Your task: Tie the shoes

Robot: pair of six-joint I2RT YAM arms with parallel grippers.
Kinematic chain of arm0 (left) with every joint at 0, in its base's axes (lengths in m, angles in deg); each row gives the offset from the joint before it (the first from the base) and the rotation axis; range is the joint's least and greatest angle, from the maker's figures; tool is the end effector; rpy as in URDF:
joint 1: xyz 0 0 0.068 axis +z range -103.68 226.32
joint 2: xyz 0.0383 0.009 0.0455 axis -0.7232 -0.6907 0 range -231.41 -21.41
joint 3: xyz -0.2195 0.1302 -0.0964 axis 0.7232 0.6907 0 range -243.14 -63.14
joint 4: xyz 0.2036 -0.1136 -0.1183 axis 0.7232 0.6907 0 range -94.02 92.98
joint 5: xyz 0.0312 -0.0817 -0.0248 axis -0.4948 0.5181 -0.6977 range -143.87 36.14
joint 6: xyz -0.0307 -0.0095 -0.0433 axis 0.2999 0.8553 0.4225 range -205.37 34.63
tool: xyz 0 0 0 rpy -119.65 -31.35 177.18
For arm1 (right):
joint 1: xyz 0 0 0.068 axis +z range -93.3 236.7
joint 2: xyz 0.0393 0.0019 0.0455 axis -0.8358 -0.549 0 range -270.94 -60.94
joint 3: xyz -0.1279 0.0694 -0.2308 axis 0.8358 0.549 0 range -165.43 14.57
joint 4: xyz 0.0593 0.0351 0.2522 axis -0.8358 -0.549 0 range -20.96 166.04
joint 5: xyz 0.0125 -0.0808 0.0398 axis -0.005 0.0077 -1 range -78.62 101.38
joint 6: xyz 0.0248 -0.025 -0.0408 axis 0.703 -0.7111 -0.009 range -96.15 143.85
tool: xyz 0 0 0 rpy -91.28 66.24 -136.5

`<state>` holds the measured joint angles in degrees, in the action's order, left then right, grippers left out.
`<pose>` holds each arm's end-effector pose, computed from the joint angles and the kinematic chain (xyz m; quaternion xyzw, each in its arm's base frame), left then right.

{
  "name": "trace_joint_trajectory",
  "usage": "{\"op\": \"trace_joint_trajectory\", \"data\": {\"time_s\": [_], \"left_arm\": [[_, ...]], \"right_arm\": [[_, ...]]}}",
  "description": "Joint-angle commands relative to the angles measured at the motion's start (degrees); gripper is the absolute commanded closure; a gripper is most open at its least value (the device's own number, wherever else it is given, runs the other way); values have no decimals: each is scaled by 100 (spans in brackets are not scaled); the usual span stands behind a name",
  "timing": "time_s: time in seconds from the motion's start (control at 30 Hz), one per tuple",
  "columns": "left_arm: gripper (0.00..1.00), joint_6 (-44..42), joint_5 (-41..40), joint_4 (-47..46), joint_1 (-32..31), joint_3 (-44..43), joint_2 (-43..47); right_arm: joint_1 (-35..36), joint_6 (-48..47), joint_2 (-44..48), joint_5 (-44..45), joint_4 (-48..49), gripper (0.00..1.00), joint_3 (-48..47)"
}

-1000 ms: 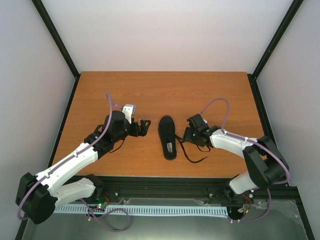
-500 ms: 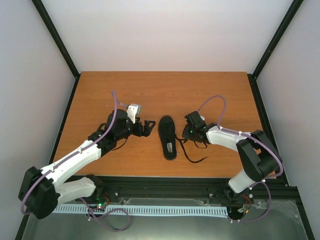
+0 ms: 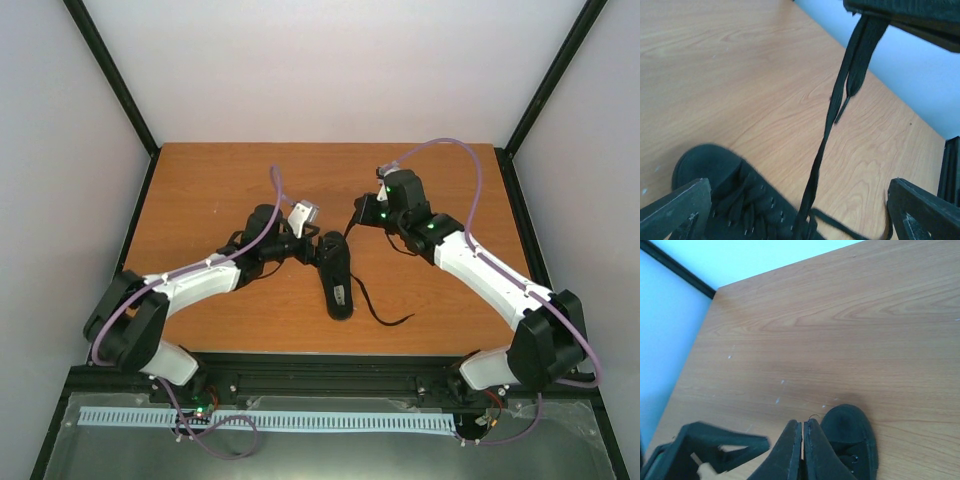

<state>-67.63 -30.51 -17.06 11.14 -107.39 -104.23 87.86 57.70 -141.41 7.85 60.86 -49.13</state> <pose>0.2470 -0.1914 0.2235 0.2323 0.8024 -0.3860 0.3913 0.2736 0.1680 0.3027 0.0055 0.8741 0.2832 0.3946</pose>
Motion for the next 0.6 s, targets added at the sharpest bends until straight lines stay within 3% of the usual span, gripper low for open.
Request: {"op": "trace_joint_trajectory", "data": {"time_s": [0.0,0.13,0.4,0.5,0.57], "left_arm": [[4,-86,572,-1022,-81,-401,-503],[15,-96,594,-1099,-196,-509,-861],[59,32,684,-1200,-277,-374,-1025],[68,222,757,-1477,-287,-236,-1128],[83,336,756,-1629,-288,-167,-1167]], "right_arm": [[-22,-230,154,-571,-125,97,-92],[-22,-175,200,-730,-99,97,-84],[-21,-191,175,-860,-17,97,-37],[-18,-239,80,-1000,50,97,-107],[-22,-301,14,-1037,47,97,-186]]}}
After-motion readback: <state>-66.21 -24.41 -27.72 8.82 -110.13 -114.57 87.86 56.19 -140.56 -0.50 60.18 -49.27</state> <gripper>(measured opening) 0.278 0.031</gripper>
